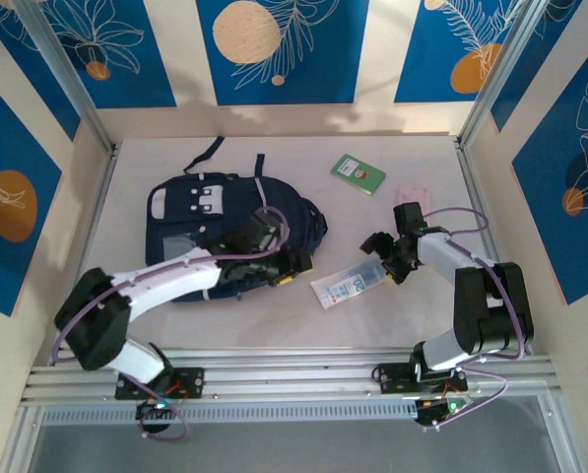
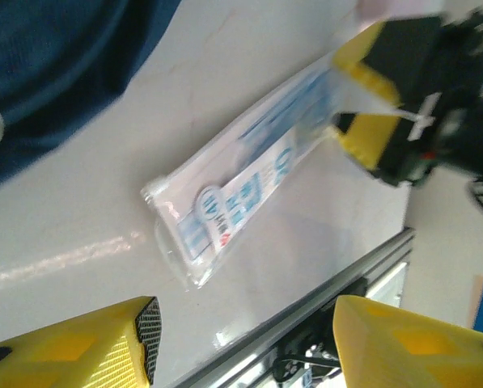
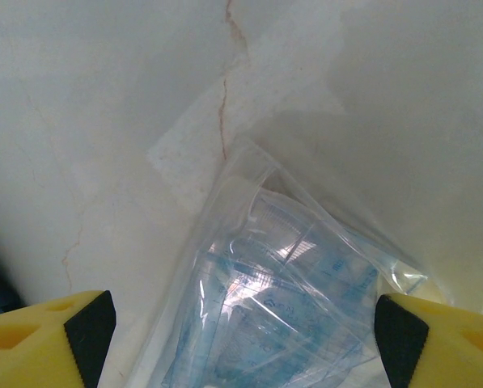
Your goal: Pack the student bag
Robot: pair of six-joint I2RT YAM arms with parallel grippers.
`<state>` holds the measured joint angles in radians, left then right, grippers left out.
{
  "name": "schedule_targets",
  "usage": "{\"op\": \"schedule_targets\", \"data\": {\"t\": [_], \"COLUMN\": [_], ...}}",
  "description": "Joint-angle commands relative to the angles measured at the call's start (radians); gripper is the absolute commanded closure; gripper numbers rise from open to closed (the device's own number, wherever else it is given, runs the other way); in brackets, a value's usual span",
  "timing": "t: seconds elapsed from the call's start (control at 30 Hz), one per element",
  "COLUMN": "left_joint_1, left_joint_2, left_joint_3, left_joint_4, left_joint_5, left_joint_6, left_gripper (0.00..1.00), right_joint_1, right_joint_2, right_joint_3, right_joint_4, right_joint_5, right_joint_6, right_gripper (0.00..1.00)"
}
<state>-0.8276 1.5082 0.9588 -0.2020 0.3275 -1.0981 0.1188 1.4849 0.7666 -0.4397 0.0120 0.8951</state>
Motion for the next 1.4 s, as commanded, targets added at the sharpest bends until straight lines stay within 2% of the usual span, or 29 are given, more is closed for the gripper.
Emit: {"op": "schedule_targets", "data": {"t": [0.0, 0.57, 0.63, 0.83, 0.93, 1.23, 1.37], "left_joint_1": [-0.035, -0.058, -0.060, -0.063, -0.062, -0.060, -0.058], "left_joint_2": [0.036, 0.302, 0.323, 0.339, 0.324, 0.225, 0.201], "left_joint_3": [-0.025, -0.034, -0.024, -0.006, 0.012, 0.110, 0.146], "left_joint_4": [0.066, 0.270, 0.279, 0.285, 0.258, 0.121, 0.104], "left_joint_5": [-0.036, 0.072, 0.083, 0.095, 0.091, 0.067, 0.074], "left_joint_6": [-0.099, -0.215, -0.219, -0.213, -0.192, -0.147, -0.165], "left_gripper": [0.42, 0.56, 0.61, 0.90, 1.00, 1.00, 1.00], "right_joint_1": [0.051, 0.055, 0.055, 0.048, 0.041, 0.008, -0.023], "right_joint_2": [0.057, 0.028, 0.024, 0.021, 0.019, -0.090, -0.157], "right_joint_3": [-0.039, -0.042, -0.044, -0.053, -0.054, -0.058, -0.080], "right_joint_4": [-0.015, -0.007, -0.005, -0.002, -0.005, -0.081, -0.100], "right_joint_5": [-0.185, -0.204, -0.206, -0.205, -0.210, -0.164, -0.188], "right_joint_6": [0.064, 0.074, 0.074, 0.073, 0.070, -0.012, -0.021], "right_gripper": [0.15, 0.16, 0.15, 0.16, 0.16, 0.05, 0.03]}}
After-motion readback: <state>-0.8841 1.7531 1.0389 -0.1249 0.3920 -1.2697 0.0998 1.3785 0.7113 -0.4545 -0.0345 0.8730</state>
